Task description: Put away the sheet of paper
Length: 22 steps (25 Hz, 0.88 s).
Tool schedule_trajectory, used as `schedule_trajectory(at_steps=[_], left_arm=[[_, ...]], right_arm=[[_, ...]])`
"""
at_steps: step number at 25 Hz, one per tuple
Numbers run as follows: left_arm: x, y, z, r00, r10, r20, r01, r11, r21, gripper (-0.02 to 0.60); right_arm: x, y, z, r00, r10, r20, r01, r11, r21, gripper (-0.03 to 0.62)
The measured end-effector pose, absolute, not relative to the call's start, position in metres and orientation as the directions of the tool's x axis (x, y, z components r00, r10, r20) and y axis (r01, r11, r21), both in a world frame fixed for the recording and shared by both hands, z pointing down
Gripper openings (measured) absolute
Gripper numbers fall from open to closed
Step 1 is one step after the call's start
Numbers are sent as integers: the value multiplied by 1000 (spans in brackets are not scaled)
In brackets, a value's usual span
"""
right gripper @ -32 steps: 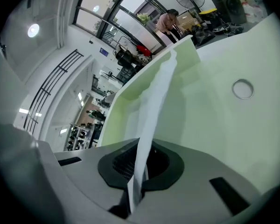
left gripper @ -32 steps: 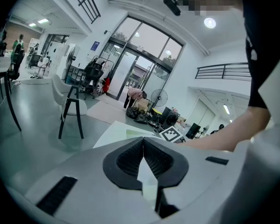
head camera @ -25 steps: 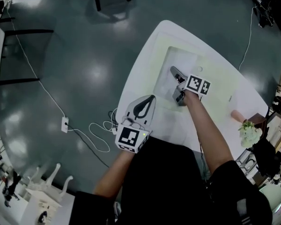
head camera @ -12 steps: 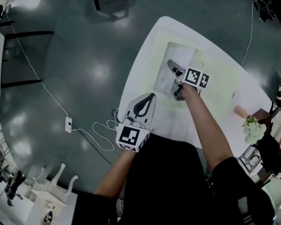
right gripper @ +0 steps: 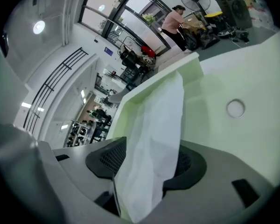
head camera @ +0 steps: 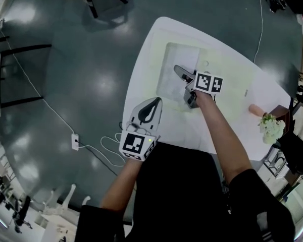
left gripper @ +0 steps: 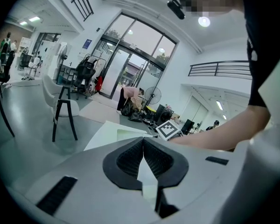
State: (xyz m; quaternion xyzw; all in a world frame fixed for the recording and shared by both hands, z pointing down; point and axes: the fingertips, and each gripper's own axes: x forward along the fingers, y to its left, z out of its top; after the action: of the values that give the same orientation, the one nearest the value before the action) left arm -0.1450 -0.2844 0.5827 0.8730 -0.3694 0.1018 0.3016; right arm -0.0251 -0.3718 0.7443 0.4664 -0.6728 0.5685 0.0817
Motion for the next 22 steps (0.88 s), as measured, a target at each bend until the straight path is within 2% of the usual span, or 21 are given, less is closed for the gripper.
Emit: schedule_trajectory(at_steps=[10, 22], left_arm=[[-122, -260, 565, 696, -596, 402, -719, -578, 386, 5], [-33, -155, 518, 688, -635, 351, -726, -605, 328, 5]], right_arm=[[41, -309, 701, -496, -584, 643, -794, 5, -608, 230], [105, -145, 587, -580, -643, 500, -754, 192, -628, 230]])
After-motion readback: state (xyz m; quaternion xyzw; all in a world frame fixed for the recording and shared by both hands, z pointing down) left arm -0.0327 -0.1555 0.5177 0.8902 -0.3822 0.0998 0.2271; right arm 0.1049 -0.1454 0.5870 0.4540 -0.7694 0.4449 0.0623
